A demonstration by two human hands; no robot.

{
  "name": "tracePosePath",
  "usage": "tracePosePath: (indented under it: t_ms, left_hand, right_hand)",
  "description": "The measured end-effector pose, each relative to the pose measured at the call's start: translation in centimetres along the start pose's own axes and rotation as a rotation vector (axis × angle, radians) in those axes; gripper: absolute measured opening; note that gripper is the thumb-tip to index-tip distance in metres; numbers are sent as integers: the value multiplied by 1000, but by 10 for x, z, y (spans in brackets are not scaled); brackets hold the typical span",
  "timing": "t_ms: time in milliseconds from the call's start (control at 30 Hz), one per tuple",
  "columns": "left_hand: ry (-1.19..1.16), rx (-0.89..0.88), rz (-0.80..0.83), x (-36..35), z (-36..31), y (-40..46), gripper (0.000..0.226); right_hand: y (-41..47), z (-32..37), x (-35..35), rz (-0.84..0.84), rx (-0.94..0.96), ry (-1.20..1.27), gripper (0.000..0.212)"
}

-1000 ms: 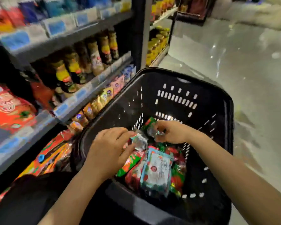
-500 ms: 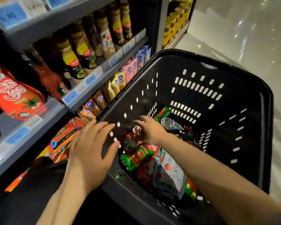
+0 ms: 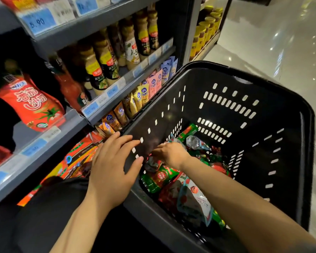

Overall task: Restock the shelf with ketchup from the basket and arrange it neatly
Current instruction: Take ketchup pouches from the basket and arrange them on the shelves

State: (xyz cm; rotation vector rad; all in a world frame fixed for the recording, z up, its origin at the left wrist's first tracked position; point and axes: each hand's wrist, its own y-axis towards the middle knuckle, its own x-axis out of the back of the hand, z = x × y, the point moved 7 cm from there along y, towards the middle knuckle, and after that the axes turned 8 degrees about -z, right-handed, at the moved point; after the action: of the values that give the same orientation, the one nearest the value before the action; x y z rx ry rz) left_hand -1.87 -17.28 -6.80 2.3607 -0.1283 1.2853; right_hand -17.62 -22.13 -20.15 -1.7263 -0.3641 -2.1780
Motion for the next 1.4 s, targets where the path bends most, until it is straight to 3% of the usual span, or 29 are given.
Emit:
tracePosePath:
  t_ms: [133,267,433,533,667,800,900,1033,1067,1133,1233,1333,1400]
  left_hand:
    - [-43,12,-17,0,1,-1,50]
    - [-48,7,-20,-2,5,-1,49]
    - [-49,21,-27,-3,5,-1,53]
    - [-82,28,-30,-2,6,-1,55]
    - [-113,32,-21,-2,6,0,56]
    - [-165,46,-143,13,-5,-1,53]
    - [-469,213,-118,23,-23,5,47]
    - [-1226,696,263,-10,-47,10,46]
    - [-1380,765,290,-14,-53,11,49]
    - [-1469,773,212,-15,-53,14,60]
    - [-1226,542,-40,2,-41,21,62]
    - [-850,230,-177,23,-37,23,66]
    - [-770,177,-211,26,-31,21,67]
  right_hand:
    - [-1,-1,11,23,54,-7,29]
    - [2,5,2,172,121,-307,44]
    - [4,14,5,152,187,-458,28]
    - [-1,22,47,-64,308,-419,9]
    - [-33,39,119,-278,421,-297,13]
    - [-79,63,178,-466,409,-331,16]
    - [-110,75,198,-636,396,-339,15]
    - [-131,89,208,-802,397,-377,25]
    - [-134,92,208,-814,407,-389,27]
    - [-133,91,203,-768,409,-379,29]
    - [-123,67,191,-543,277,-263,42]
    - [-102,13,177,-315,-139,20,67]
    - [-83,-27,158,-172,-426,147,65]
